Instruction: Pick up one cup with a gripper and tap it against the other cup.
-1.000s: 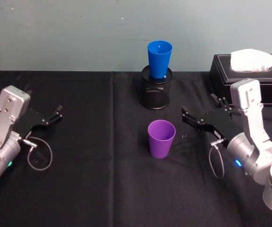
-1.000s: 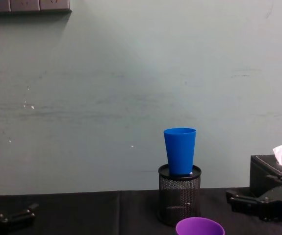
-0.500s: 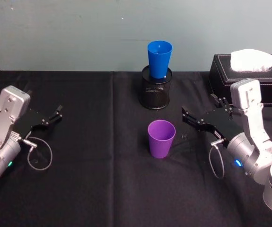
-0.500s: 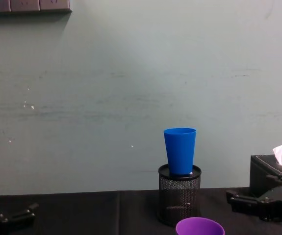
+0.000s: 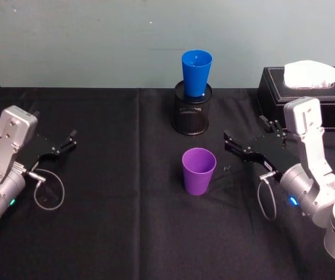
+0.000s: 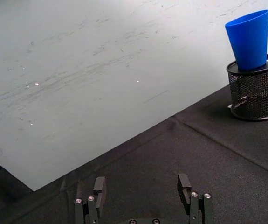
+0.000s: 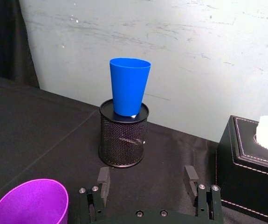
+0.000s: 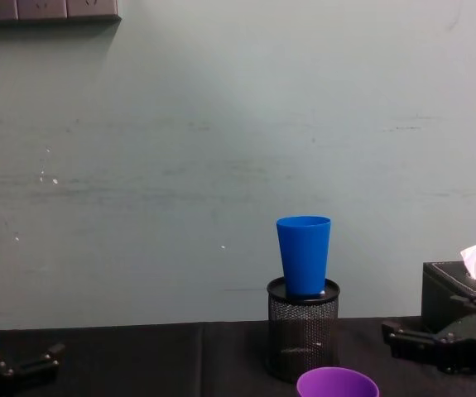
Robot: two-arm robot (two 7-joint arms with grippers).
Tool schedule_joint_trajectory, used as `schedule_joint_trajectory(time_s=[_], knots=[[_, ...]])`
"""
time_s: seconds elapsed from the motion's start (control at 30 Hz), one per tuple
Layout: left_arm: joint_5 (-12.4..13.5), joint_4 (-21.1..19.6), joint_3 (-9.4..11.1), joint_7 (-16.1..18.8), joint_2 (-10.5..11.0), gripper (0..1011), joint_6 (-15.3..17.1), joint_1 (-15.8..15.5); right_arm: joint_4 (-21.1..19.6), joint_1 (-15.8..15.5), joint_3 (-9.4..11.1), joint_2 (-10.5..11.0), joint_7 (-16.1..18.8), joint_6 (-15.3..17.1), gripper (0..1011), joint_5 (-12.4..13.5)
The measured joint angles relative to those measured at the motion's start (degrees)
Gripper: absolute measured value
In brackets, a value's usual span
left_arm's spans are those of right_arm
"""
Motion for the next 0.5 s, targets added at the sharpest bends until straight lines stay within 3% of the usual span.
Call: schedule_joint_trajectory(time_s=[0.5], knots=[[0.00,0.00,0.00,0.00,0.00,1005,0.00,0.00,0.00,0.00,0.00,0.00,0.00,0.00,1002,0.00]])
